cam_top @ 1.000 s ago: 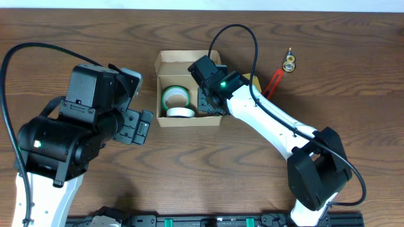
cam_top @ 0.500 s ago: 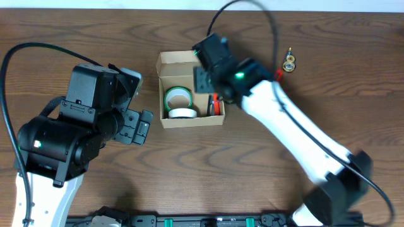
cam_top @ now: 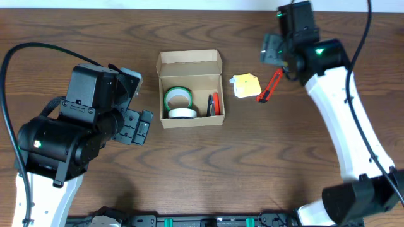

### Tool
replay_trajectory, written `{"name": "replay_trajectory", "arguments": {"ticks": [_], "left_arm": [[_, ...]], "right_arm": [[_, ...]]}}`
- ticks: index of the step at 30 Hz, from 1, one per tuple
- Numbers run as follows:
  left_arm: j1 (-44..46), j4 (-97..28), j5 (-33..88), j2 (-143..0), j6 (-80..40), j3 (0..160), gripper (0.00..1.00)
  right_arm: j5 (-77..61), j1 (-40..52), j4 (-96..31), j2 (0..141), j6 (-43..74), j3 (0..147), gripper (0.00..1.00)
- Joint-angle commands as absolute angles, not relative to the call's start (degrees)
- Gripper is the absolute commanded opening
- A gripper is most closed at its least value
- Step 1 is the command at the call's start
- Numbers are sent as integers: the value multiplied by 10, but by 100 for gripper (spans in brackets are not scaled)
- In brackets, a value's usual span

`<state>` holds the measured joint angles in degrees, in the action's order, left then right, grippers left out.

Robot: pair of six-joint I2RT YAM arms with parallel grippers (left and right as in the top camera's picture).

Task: Pack container
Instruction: 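Release the red tool and lift the right gripper toward the remaining items, then grasp the yellow spiral notebook with the right gripper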

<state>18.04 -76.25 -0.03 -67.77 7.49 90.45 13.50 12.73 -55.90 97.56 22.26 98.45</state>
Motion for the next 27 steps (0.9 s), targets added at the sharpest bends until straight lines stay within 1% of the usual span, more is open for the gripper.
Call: {"name": "replay_trajectory", "arguments": {"ticks": [1, 4, 6, 11, 13, 17, 27], "left_arm": [[180, -763, -4, -680, 72, 906, 95], [180, -763, -4, -680, 72, 906, 95], [180, -763, -4, -680, 72, 906, 95], [180, -763, -4, -680, 72, 906, 95], [180, -763, -4, -680, 72, 906, 95], [180, -763, -4, -680, 72, 906, 95], [180, -763, -4, -680, 72, 906, 95]], "right_arm": [[102, 96, -564, 1013, 194, 977, 78], [64, 81, -564, 1045, 194, 977, 78], [58, 78, -563, 1069, 192, 977, 80], [55, 92, -552, 1127, 135, 977, 92], [43, 96, -549, 1149, 121, 977, 93], [-2, 97, -548, 1185, 102, 977, 95], [-14, 90, -530, 1207, 93, 977, 96]]}}
